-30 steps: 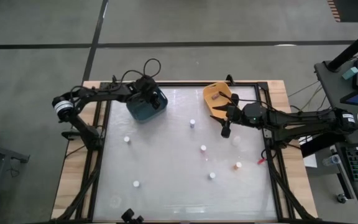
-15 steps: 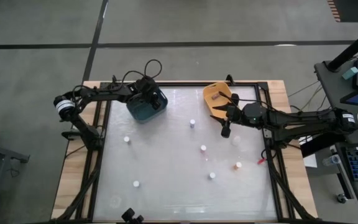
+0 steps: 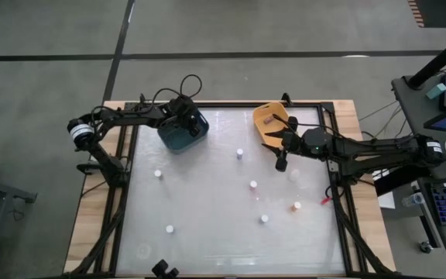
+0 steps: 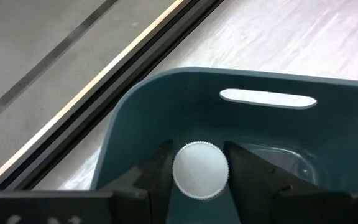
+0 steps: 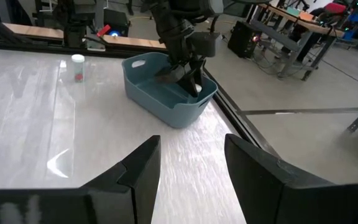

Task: Pick and place medicine bottles into bin by pill shape (circle, oval)
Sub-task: Put the blue tablet bottle into the blue bin

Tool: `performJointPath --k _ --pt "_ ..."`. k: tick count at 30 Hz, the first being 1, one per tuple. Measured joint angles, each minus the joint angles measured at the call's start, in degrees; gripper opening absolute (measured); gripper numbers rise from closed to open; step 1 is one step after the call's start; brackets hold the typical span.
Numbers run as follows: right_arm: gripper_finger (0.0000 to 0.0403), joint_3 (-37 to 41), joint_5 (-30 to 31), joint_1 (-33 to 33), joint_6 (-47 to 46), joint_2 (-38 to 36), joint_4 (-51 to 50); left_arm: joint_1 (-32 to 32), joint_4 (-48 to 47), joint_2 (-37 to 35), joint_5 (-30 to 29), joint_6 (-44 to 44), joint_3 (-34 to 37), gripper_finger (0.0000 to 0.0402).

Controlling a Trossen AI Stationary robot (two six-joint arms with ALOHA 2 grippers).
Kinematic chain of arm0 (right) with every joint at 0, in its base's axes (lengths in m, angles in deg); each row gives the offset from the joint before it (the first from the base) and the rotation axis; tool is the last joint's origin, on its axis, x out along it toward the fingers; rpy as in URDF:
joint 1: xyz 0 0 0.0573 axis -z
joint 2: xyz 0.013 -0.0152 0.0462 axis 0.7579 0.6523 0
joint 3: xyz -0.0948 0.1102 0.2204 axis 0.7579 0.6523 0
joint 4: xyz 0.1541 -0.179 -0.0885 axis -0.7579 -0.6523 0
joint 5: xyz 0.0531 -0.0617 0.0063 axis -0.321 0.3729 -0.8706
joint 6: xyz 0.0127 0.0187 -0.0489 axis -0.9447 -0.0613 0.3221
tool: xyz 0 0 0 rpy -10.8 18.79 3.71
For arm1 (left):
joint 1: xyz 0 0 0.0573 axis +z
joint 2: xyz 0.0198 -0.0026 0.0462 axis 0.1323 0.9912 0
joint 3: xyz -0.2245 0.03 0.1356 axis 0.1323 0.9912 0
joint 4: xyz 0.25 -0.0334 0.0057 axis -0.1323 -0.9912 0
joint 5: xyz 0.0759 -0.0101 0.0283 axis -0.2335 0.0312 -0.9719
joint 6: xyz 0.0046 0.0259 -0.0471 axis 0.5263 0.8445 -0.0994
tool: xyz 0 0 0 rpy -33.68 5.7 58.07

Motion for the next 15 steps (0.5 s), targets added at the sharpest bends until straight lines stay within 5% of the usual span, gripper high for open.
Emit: performJointPath --k 15 --pt "0.0171 0.00 0.00 0.01 -0.15 0.00 -0.02 0.00 -1.18 -2.86 0.00 0.04 0.09 0.0135"
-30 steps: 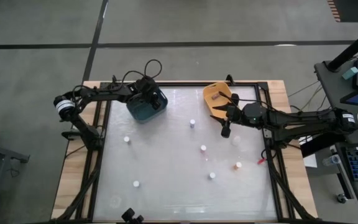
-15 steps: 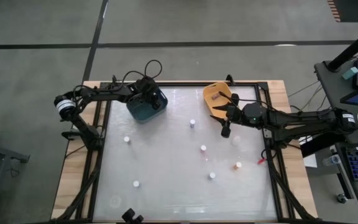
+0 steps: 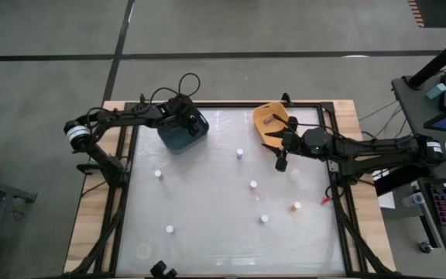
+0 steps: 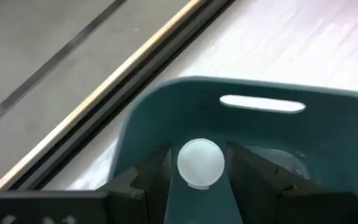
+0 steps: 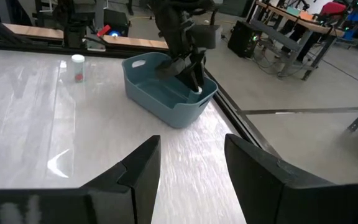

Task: Pick and place medicine bottles into bin by pill shape (circle, oval)
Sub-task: Put the blue tablet bottle into the blue bin, then put the blue capsule bottle into the yellow bin

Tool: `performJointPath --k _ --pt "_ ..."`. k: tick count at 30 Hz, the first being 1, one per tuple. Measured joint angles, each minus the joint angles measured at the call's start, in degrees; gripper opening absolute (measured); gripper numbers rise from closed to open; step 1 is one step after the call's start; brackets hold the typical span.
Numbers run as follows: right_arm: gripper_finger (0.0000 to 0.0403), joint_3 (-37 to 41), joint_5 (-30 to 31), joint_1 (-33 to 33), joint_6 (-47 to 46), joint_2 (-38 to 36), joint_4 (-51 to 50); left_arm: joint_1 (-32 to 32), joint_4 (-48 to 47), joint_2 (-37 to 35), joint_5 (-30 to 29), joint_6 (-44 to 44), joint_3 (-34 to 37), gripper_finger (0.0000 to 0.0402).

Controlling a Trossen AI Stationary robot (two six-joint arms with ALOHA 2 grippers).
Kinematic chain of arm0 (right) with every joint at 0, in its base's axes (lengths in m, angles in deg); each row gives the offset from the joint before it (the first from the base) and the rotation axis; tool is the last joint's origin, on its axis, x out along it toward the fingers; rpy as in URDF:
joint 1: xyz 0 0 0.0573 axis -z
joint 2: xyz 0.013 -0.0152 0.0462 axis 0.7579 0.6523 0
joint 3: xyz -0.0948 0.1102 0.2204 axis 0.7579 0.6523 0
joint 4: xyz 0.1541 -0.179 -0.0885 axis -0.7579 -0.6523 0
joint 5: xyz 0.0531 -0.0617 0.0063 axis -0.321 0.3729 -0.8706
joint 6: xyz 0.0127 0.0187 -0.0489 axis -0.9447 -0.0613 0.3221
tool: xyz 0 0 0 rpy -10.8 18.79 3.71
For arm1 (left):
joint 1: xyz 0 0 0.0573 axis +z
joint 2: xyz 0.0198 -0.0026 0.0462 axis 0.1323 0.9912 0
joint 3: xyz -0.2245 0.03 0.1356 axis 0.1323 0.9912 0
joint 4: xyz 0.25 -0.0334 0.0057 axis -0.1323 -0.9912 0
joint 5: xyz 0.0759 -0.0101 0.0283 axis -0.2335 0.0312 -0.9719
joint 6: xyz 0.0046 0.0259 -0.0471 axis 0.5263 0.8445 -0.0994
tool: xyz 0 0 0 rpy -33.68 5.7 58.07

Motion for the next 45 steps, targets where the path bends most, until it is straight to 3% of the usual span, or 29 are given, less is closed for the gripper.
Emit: performJointPath --k 10,20,28,36,45 --pt "0.0171 0.00 0.01 -0.01 -2.07 0.01 0.02 -1.94 -1.19 -10.38 0.07 -0.33 0.23 0.0135" --pt "0.0171 0.00 0.01 -0.01 -11.39 0.02 -1.03 -14.58 0.24 -19.01 0.31 0.00 2.92 0.0135" --pt "0.0171 -0.72 -0.04 -0.01 -28.19 0.10 -3.51 -23.19 15.30 -21.41 0.41 5.10 9.98 0.0135" --pt "0.0171 -9.35 -1.01 -0.03 -35.20 3.99 -11.50 -24.33 23.35 -22.08 0.27 10.02 14.63 0.0135" --pt "0.0171 -25.96 -2.14 -0.01 -35.80 15.57 -26.48 -24.33 23.11 -22.09 0.22 14.55 14.93 0.0135"
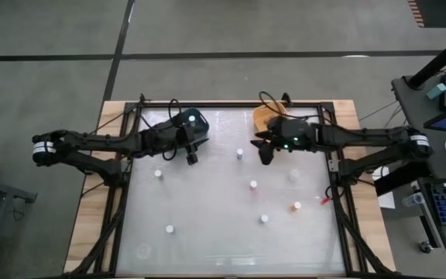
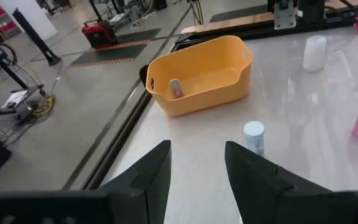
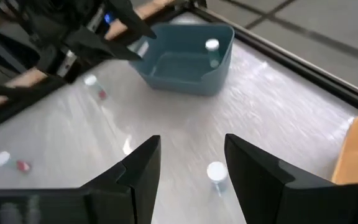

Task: Pick and place medicine bottles into bin by pill shape (circle, oval)
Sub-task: Put the blue capsule bottle into the yellow bin

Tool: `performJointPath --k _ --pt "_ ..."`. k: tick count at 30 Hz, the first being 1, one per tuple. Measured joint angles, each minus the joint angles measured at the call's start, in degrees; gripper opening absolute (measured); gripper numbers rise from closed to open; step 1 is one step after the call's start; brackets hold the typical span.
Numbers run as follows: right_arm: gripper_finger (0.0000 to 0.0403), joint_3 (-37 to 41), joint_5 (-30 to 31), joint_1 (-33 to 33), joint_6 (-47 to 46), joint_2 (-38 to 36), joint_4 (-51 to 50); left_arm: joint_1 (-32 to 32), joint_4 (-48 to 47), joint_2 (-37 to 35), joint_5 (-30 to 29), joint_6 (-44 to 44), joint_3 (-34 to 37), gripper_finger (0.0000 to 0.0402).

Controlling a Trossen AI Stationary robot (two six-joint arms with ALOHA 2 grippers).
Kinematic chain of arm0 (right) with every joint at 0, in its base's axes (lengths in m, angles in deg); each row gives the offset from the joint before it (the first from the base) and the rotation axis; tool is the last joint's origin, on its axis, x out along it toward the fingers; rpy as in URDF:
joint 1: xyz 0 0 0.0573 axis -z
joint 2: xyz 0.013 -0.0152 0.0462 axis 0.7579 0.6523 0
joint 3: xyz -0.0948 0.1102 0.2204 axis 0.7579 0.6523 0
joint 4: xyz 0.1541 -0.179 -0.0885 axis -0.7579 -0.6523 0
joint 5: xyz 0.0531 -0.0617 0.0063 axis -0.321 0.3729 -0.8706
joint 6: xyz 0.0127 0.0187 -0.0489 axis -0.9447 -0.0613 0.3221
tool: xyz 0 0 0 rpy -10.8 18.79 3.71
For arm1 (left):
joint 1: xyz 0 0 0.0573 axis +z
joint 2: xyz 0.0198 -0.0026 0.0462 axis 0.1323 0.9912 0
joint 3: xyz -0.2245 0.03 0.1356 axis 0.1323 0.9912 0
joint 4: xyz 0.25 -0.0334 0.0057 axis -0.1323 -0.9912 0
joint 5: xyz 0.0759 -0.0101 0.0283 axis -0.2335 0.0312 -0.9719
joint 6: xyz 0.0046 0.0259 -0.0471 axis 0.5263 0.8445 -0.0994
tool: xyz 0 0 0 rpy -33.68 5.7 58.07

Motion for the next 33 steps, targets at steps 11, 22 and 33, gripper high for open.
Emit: performJointPath --k 11,22,33 --pt "0.0171 -26.03 0.02 1.37 -4.17 16.12 -29.00 0.00 -5.36 -5.67 -0.17 -0.03 0.04 0.0135" --pt "0.0171 -43.29 -6.28 6.39 -6.51 30.66 -47.61 0.00 -7.09 -15.04 -0.75 0.04 4.56 0.0135" --pt "0.0171 -53.25 -12.02 9.78 -7.80 43.24 -56.39 -0.07 -7.03 -22.07 -1.51 0.03 7.39 0.0135"
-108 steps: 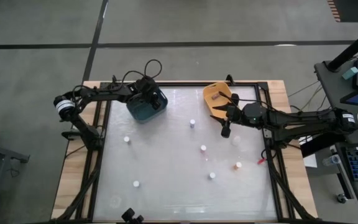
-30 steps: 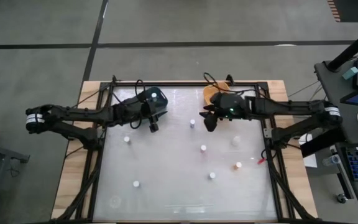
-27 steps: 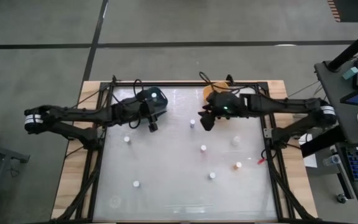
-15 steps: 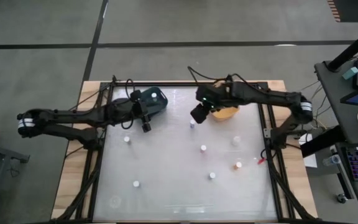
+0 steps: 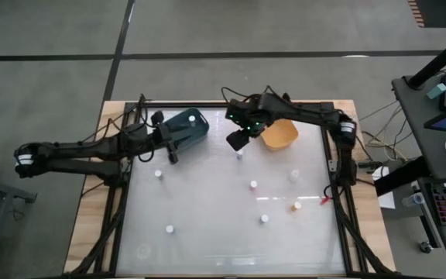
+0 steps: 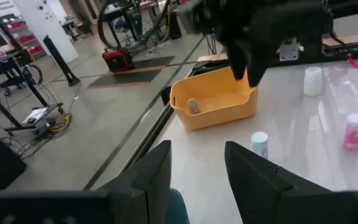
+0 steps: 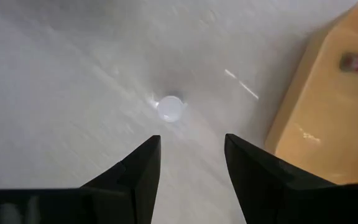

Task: Pick and place medicine bottles into bin by pill shape (circle, oval)
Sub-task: Put the blue capsule bottle into the yellow bin

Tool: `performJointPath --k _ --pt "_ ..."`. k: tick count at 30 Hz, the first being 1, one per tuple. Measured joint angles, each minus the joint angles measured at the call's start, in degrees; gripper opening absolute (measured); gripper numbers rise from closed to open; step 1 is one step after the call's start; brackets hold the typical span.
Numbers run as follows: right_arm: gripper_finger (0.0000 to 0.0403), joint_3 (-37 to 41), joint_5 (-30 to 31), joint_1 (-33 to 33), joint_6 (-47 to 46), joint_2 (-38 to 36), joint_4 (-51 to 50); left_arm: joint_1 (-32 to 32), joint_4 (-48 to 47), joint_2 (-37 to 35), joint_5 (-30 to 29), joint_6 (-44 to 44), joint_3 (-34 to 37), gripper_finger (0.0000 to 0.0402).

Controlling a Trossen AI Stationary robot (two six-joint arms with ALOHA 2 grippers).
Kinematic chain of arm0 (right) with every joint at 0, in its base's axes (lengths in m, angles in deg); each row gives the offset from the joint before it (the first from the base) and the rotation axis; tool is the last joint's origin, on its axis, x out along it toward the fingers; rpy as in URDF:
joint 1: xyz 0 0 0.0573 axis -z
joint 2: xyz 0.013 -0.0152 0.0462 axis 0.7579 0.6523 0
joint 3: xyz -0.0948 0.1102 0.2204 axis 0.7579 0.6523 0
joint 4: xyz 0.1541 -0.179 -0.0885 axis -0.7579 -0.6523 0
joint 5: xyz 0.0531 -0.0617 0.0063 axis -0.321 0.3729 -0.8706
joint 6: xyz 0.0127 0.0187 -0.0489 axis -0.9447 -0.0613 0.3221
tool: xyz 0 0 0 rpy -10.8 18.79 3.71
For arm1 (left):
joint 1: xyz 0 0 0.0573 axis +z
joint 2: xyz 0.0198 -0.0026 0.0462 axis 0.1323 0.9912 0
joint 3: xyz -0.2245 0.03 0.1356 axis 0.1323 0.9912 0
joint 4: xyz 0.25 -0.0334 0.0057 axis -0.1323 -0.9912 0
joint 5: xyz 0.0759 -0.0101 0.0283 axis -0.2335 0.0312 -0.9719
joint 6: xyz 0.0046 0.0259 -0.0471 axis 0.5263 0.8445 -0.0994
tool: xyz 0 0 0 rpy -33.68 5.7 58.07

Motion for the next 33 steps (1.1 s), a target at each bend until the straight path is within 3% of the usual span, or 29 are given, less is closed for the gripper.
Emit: performJointPath --k 5,19,33 --pt "0.0185 -3.11 -2.99 -0.01 0.28 4.75 -0.74 0.00 0.08 -2.15 0.02 0.00 0.47 0.0135" --pt "0.0246 -2.61 -3.91 -0.01 1.79 11.53 -0.25 0.00 -0.01 -3.27 0.02 0.00 0.98 0.0134" --pt "0.0248 -2.50 -3.91 -0.01 4.15 16.00 1.73 0.00 -0.01 -3.27 0.02 0.02 0.98 0.0134"
